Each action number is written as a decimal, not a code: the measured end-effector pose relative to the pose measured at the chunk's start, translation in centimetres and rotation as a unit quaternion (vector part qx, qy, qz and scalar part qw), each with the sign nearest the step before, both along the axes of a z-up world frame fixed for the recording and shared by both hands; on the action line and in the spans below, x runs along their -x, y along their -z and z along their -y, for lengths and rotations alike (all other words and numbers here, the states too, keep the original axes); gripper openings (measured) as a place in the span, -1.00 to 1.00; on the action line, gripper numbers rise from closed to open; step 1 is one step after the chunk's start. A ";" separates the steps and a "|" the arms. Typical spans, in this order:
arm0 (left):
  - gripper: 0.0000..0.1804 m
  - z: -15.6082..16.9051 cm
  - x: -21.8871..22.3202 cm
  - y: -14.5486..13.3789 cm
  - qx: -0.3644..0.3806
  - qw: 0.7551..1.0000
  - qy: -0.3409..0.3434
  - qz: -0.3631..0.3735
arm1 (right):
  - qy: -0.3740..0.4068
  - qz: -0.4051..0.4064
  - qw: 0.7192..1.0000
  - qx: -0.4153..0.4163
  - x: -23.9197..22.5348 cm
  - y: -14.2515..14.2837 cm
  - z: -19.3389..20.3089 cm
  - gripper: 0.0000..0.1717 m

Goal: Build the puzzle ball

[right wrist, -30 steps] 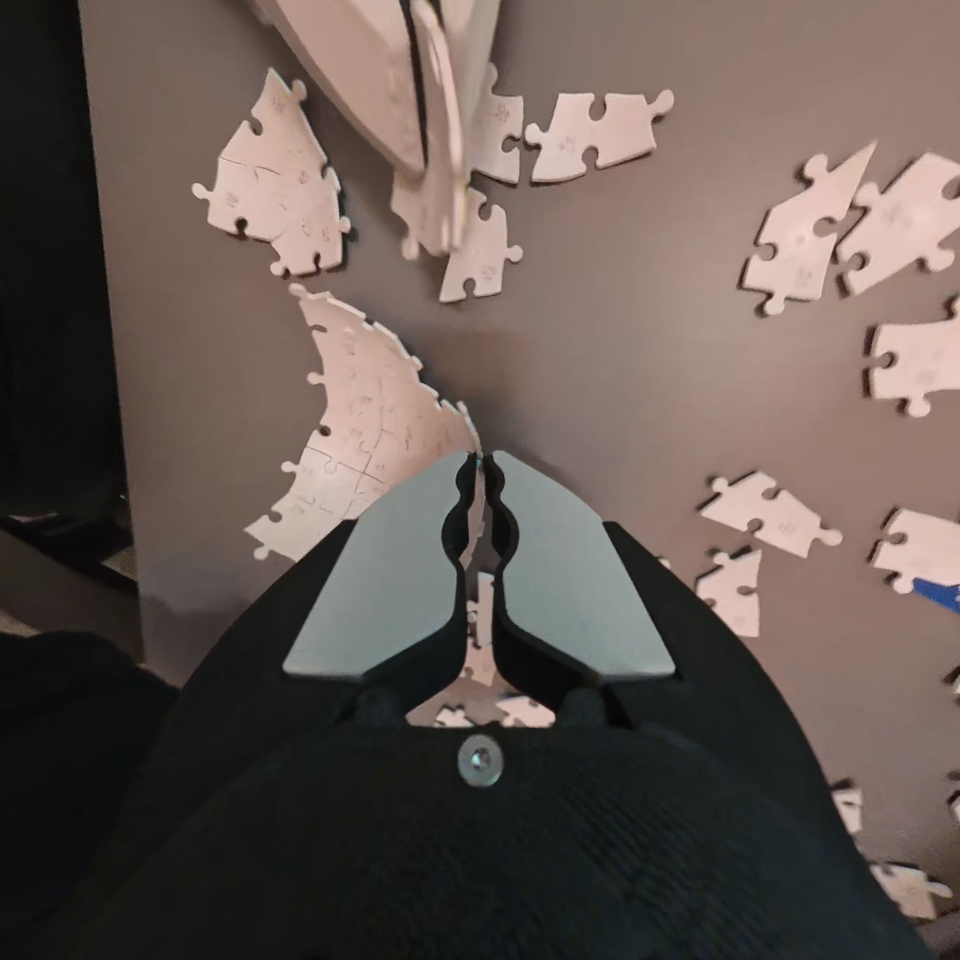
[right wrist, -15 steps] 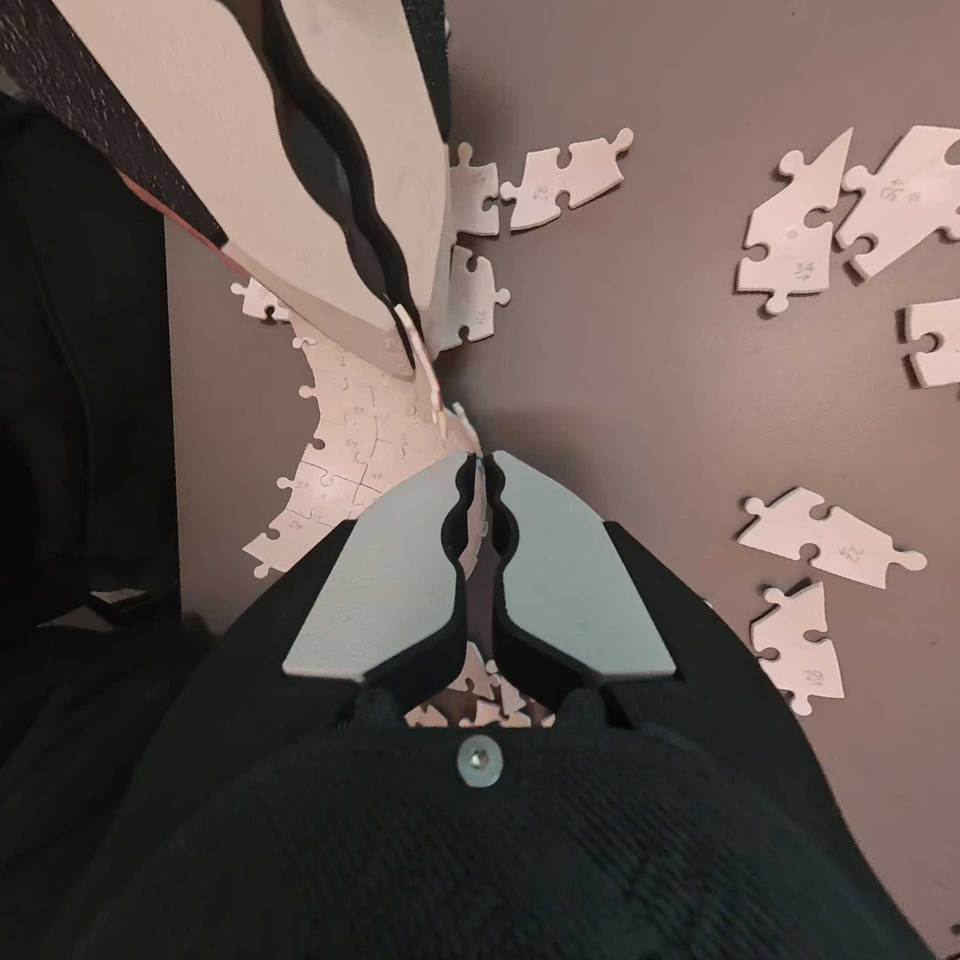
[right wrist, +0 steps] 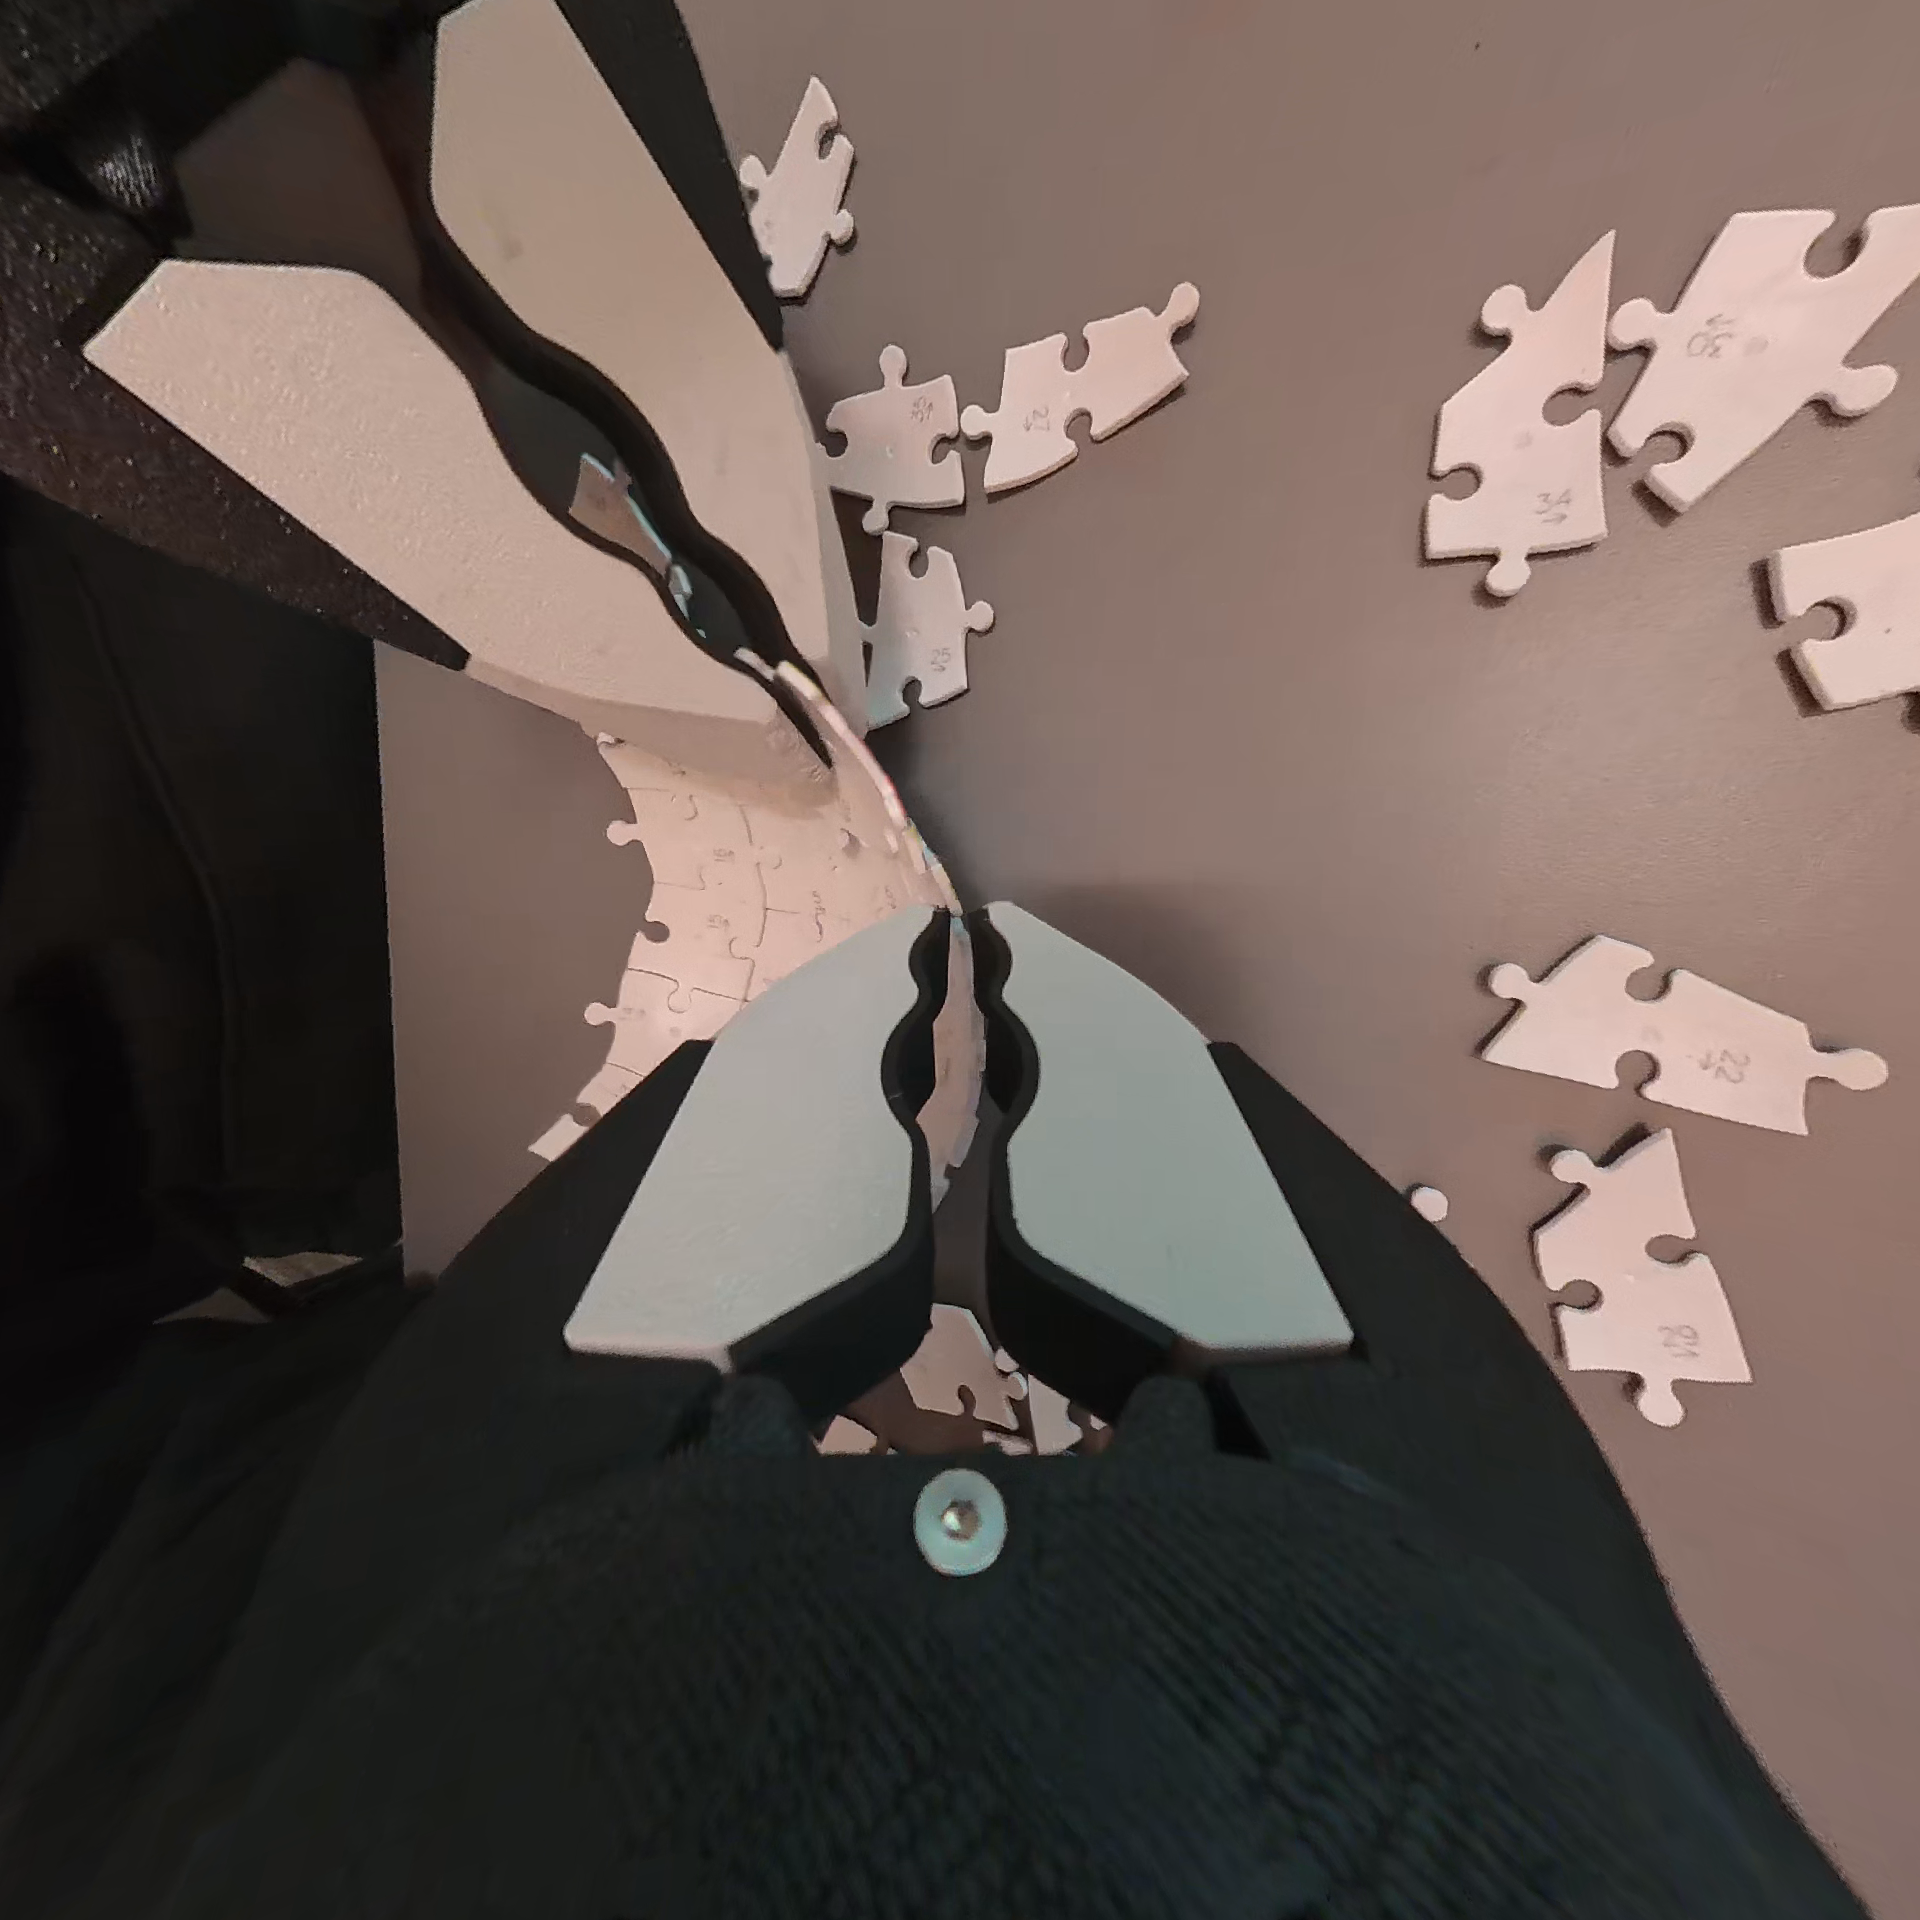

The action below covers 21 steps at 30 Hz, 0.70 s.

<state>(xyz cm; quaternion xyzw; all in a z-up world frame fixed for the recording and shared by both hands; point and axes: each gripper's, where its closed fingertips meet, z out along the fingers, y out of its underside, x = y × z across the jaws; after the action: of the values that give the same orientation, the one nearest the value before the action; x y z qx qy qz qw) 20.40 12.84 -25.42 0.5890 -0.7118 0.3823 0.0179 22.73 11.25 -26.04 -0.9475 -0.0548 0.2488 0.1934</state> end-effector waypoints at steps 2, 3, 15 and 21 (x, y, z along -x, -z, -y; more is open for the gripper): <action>-0.98 -0.1 0.0 -0.1 -0.001 1.000 -0.013 0.004 | 0.006 -0.001 1.000 0.001 0.0 0.0 0.0 -0.95; -0.98 0.0 0.0 -0.1 -0.002 1.000 -0.018 0.005 | 0.006 -0.003 1.000 0.002 0.1 0.0 0.0 -0.95; -0.87 -0.1 0.2 0.5 -0.056 0.998 -0.039 -0.010 | 0.003 0.021 1.000 0.018 0.4 -0.1 0.1 -0.95; -0.85 -0.1 0.2 0.6 -0.066 0.997 -0.023 -0.014 | 0.003 0.036 0.999 0.022 0.4 -0.2 0.0 -0.95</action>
<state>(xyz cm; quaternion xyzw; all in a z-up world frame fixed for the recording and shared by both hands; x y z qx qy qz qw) 20.19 12.98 -25.98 0.6103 -0.7215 0.3263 -0.0198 22.29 11.26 -25.86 -0.9601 -0.0538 0.2148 0.1710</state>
